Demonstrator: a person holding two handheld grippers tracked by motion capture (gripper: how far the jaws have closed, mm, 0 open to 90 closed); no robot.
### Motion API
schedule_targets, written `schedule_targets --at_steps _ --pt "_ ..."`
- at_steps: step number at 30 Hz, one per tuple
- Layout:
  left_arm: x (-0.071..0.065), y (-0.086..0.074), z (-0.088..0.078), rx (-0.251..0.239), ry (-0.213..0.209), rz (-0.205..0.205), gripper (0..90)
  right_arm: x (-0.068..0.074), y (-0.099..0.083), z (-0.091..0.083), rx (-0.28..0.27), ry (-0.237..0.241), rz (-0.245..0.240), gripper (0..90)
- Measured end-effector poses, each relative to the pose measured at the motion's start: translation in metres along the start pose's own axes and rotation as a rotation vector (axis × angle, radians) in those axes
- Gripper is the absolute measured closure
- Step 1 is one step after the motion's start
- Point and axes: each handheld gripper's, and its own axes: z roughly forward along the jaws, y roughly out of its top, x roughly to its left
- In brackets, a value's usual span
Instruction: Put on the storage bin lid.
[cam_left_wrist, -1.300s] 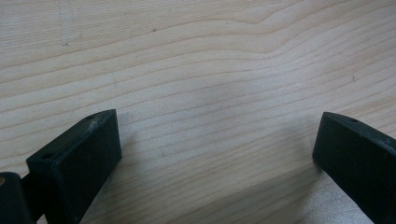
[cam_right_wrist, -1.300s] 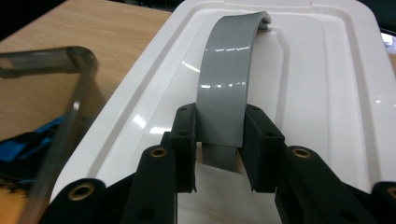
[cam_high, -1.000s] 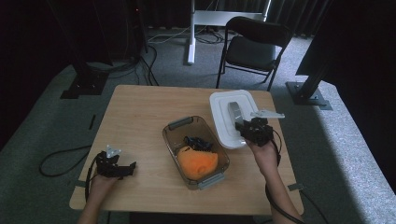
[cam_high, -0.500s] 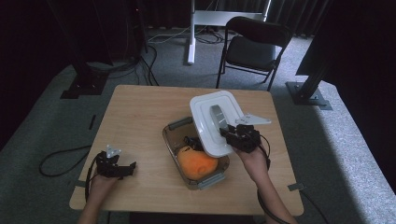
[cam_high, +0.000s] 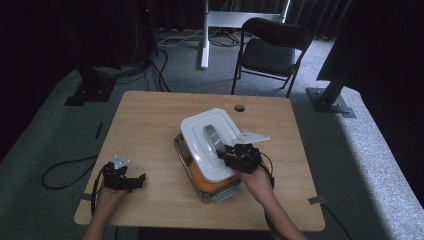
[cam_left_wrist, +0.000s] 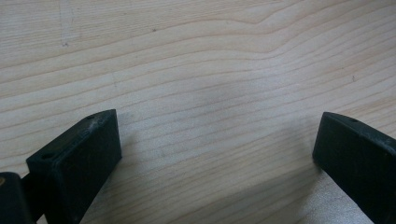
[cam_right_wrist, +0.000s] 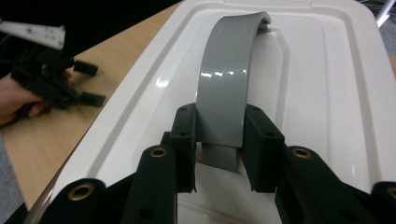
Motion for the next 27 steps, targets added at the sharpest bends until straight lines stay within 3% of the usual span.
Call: schedule_targets --at_steps 8,27 --pt "0.000 0.000 0.000 0.000 0.000 0.000 1.5 0.018 -0.011 0.011 0.044 0.067 -0.020 68.0" --pt "0.000 0.000 0.000 -0.002 0.002 -0.001 1.5 0.027 -0.023 0.010 0.049 0.070 -0.027 68.0"
